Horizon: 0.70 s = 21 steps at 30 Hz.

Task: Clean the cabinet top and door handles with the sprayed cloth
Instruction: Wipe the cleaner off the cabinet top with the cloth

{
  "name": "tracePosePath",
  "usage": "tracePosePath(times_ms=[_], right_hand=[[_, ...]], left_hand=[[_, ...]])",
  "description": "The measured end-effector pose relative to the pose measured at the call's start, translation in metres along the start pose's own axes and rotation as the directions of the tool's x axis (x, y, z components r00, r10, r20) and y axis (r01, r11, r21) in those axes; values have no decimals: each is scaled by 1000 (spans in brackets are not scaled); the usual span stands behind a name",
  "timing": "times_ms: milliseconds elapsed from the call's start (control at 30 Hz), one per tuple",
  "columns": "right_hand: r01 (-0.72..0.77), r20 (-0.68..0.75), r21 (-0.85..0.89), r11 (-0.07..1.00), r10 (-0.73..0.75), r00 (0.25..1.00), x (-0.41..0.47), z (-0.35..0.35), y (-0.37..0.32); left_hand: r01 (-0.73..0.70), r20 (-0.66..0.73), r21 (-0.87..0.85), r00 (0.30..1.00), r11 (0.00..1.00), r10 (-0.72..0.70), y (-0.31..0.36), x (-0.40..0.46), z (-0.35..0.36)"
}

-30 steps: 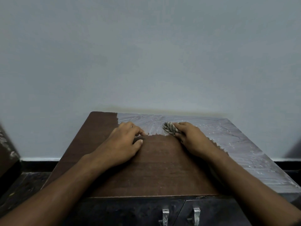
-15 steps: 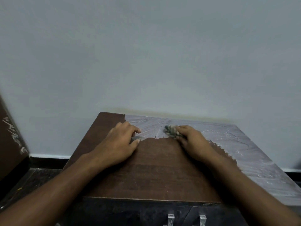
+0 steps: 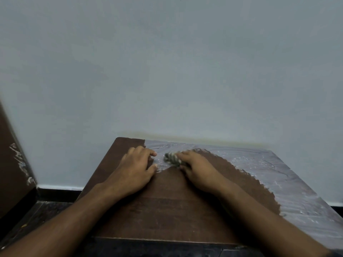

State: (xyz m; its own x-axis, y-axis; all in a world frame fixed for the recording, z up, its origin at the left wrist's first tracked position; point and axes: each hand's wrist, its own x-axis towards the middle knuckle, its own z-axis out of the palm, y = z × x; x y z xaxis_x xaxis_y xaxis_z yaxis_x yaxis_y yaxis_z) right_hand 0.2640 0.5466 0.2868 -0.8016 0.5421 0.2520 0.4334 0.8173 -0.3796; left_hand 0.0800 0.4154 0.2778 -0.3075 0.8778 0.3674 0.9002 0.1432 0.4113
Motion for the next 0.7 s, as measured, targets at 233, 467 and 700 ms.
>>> tracePosePath(times_ms=[233,467,700], right_hand=[[-38,8,-80,996,39,999,-1,-24,32],[6,38,-69,998,-3,999,1,-8,10],[-85,9,-125,989,87,996,14,-27,50]], left_hand=[[-2,0,18,1000,1000,2,-11,-5,-6],[-13,-2,-2,1000,1000,13,-9,-1,-5],[-59,-5,-37,998,998,59,-6,5,0]])
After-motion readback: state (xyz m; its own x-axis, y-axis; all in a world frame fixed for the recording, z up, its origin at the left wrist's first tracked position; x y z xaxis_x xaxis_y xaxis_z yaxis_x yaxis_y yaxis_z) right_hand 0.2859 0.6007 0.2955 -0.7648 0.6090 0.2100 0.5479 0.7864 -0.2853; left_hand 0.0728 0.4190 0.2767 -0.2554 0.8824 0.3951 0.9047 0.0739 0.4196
